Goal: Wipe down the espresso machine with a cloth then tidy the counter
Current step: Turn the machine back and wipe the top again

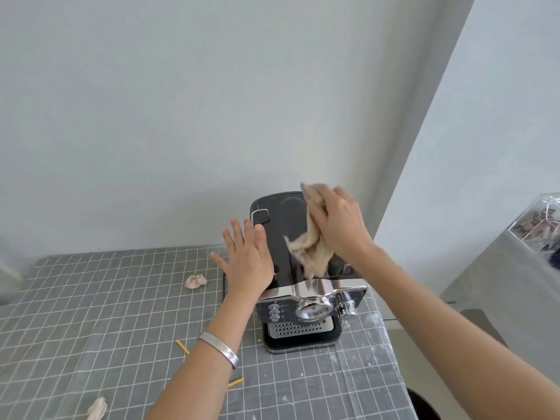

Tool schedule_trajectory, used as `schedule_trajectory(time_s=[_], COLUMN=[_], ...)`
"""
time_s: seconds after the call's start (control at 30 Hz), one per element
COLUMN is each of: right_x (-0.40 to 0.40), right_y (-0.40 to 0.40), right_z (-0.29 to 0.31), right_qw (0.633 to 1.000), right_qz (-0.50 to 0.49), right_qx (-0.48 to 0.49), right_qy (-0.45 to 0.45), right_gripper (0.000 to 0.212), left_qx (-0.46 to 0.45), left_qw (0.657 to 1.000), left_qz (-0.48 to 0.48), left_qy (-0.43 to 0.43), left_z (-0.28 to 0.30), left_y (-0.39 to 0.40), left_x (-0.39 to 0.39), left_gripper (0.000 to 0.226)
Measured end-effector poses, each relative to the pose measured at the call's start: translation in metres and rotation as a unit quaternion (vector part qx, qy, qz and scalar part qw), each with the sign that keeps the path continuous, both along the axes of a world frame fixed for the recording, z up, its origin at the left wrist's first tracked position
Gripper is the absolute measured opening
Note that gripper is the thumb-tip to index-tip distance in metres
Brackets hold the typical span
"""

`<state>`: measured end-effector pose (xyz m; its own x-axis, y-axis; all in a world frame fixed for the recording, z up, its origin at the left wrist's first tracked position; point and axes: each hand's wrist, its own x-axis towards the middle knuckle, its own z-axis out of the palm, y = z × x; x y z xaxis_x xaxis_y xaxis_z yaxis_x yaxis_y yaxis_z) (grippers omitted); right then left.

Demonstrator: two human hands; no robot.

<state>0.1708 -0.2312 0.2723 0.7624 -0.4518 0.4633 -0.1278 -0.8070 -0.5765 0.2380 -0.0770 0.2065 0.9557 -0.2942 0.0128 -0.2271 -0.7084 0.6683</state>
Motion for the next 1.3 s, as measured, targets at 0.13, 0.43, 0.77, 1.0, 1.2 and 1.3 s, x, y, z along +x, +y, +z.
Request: schedule_trajectory(time_s=[0.13, 0.43, 0.77, 1.0, 1.2, 1.3], right_x=[0.069, 0.024, 0.041, -0.011, -0.068, -0.092], right_y=[-0.002, 0.020, 0.032, 0.059, 0.078, 0.075], right_z=[-0.019, -0.053, -0.027, -0.038, -0.046, -0.050], right_qw=[0.983, 0.984, 0.922, 0.944, 0.974, 0.984], right_qz=[0.047, 0.023, -0.175, -0.124, 0.006, 0.066], right_qx=[-0.022, -0.059, 0.007, -0.100, -0.136, -0.114], right_qy=[0.177, 0.165, 0.345, 0.289, 0.182, 0.123], right_gripper=[0.034, 0.038, 0.066, 0.046, 0.041, 0.039], left_qx=[0.015, 0.025, 0.025, 0.017, 0.016, 0.013], left_qw=[1.000, 1.000, 1.000, 1.000, 1.000, 1.000], left_qz=[-0.002, -0.002, -0.006, -0.005, -0.003, 0.003], left_qy=[-0.004, -0.010, -0.017, -0.026, -0.018, -0.013], left_z=[0.000, -0.003, -0.002, -0.005, -0.006, -0.005], left_y=[-0.001, 0.000, 0.001, 0.000, 0.000, 0.000], left_x=[0.002, 0.003, 0.001, 0.003, 0.003, 0.003], left_gripper=[0.081, 0.082, 0.077, 0.071, 0.067, 0.067])
